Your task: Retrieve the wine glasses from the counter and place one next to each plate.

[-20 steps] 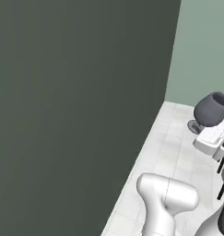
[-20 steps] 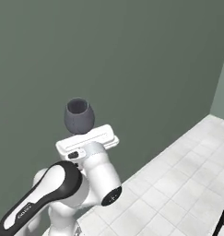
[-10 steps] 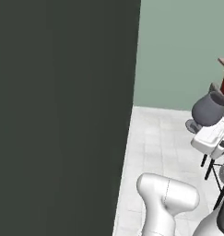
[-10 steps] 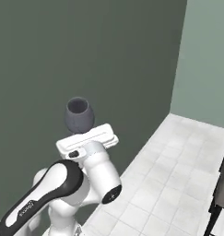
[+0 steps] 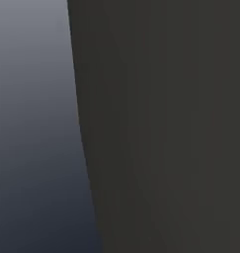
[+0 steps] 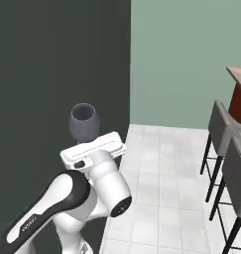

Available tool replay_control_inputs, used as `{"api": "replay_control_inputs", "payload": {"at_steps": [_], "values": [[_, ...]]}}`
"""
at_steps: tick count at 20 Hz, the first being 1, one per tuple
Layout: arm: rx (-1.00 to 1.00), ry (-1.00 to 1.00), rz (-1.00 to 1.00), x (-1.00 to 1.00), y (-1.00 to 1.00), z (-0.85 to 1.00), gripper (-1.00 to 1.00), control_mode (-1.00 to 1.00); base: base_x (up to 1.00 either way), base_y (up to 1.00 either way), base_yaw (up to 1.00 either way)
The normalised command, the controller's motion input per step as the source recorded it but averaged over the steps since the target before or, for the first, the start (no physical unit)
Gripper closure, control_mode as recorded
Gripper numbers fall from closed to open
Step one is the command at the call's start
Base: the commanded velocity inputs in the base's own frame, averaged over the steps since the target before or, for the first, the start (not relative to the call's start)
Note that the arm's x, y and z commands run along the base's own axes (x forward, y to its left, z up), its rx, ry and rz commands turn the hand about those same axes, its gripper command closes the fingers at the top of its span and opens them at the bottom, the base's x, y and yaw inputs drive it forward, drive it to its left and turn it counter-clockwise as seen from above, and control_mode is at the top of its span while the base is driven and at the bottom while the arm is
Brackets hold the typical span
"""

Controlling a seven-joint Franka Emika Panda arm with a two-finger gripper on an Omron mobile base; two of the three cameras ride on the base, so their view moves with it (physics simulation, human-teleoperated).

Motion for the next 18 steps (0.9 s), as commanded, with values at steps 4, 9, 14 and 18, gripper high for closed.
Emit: {"api": "replay_control_inputs", "payload": {"at_steps": [4,9,14,18], "values": [[0.00,0.00,0.00,0.00,0.00,0.00,1.00,1.00,0.94,0.67,-0.73],[0.00,0.00,0.00,0.00,0.00,0.00,1.00,1.00,0.68,0.54,-0.81],[0.00,0.00,0.00,0.00,0.00,0.00,1.00,1.00,0.70,0.63,-0.79],[0.00,0.00,0.00,0.00,0.00,0.00,1.00,1.00,0.94,0.81,-0.70]]}}
